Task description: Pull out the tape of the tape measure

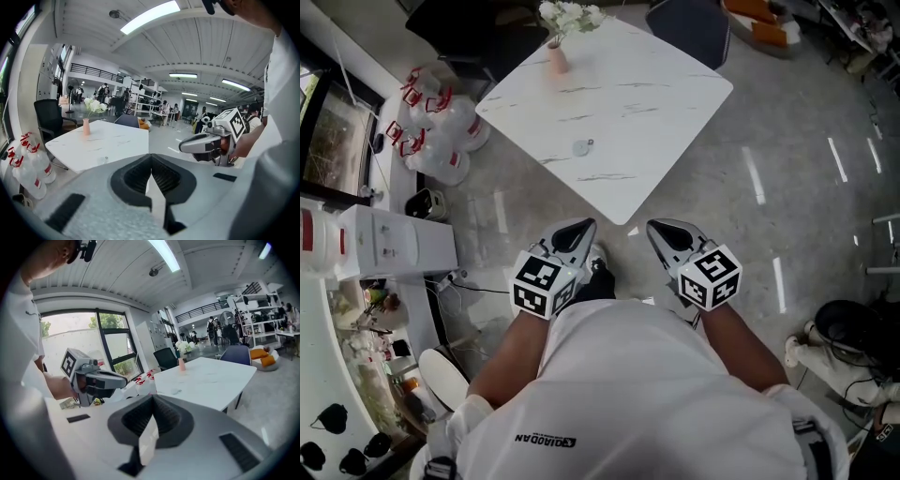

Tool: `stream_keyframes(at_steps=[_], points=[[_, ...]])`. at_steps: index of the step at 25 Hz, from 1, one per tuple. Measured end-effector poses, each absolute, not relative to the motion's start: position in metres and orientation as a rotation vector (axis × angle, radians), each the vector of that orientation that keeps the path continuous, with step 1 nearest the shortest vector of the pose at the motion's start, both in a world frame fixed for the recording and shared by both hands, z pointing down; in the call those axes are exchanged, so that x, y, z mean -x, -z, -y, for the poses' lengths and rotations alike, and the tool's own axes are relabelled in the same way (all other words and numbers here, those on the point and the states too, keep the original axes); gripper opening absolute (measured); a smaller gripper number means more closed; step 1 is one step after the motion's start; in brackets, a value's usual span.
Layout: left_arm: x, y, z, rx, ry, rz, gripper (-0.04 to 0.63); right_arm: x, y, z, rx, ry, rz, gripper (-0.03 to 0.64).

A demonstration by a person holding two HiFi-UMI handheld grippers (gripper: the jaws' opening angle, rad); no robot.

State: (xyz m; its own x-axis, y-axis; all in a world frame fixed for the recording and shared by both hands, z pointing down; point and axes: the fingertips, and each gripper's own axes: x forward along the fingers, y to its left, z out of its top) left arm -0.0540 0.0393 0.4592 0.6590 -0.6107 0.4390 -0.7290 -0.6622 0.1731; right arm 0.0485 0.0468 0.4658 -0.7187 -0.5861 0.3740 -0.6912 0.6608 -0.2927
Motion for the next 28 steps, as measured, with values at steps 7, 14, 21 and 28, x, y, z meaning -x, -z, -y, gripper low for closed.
stream_keyframes(at_steps=[7, 14, 21, 28], points=[[0.084, -0.449, 0.041, -2.58, -0.485, 1.057, 0.009, -0.023, -0.452, 0.032, -1.065, -0.568, 2.608, 0.006], [0.111, -0.452, 0.099, -2.612, -0.491, 1.027, 0.009, -0.001, -0.453, 0.083, -1.105, -0.588, 2.572, 0.006], [0.123, -0.463, 0.132, -2.626, -0.515, 0.988, 0.009, 0.007, -0.457, 0.108, -1.145, -0.593, 2.541, 0.006], [0.116, -0.47, 0.143, -2.605, -0.564, 1.006, 0.009, 0.0, -0.46, 0.124, -1.102, -0.594, 2.55, 0.006]])
